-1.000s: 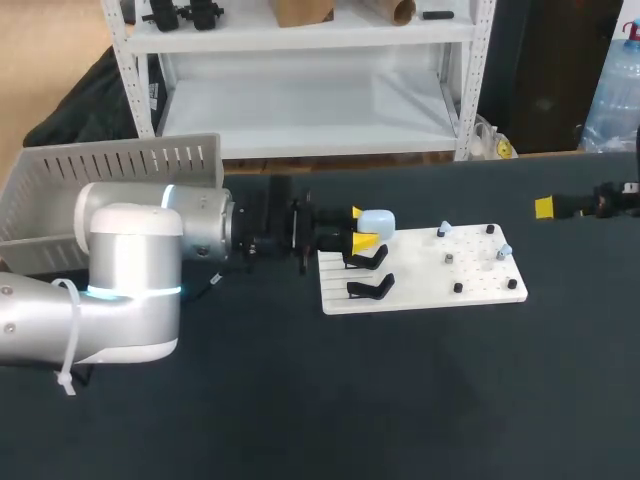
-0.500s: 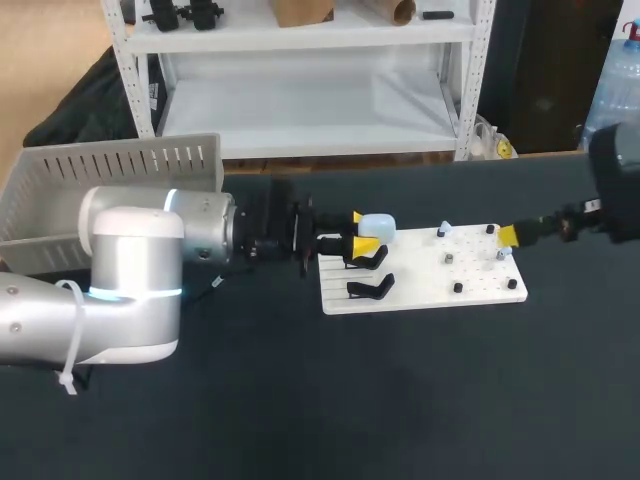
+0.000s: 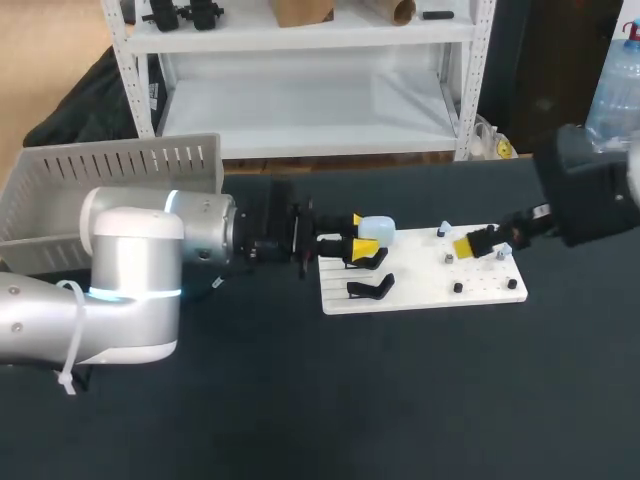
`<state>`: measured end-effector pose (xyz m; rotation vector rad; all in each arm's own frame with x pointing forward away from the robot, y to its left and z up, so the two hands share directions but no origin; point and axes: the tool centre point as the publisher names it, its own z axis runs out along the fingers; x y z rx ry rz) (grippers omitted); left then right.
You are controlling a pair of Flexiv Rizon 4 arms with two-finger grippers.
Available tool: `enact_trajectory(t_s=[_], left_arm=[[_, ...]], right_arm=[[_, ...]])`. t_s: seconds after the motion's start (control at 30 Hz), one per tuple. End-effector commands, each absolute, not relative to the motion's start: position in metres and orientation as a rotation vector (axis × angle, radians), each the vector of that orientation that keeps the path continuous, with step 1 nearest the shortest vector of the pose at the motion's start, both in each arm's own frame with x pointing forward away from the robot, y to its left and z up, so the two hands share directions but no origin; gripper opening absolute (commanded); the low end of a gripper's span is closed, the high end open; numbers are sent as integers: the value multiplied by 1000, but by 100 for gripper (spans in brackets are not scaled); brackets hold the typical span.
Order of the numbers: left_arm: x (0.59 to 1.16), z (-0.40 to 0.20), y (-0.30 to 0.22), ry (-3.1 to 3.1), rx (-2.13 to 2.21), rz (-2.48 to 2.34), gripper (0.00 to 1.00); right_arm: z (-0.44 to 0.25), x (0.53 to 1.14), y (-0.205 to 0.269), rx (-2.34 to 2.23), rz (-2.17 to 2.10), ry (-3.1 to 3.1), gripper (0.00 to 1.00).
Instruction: Pick up each earbud case from the left stands, insert the matching earbuds, close the lid, and place the case in the box.
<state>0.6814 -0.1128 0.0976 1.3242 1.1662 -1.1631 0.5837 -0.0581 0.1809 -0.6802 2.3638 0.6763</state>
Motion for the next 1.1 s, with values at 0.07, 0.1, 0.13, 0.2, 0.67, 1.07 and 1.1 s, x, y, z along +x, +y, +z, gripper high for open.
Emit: enact_trajectory(t_s=[0.07,0.1,0.13,0.2,0.67,1.07,1.1], left_arm=[[686,95,-112,1167,1332,-1182,0],[686,95,-112,1167,1333,-1183,0],[686,95,-112,1168,1334,-1186,0],[686,94,-112,1168,1334,-1189,0],[686,93,-112,1165,1333,-1196,0],[686,93,-112,1165,1333,-1196,0],[686,93,-112,1165,1333,-1196,0]], right_arm=[[174,587,-36,-670,611,2400,100],[172,587,-33,-677,609,2408,100],[170,588,-30,-681,607,2414,100],[166,590,-24,-686,611,2430,100],[146,608,6,-713,625,2485,100],[134,633,22,-705,590,2518,100],[133,635,23,-700,585,2520,100]])
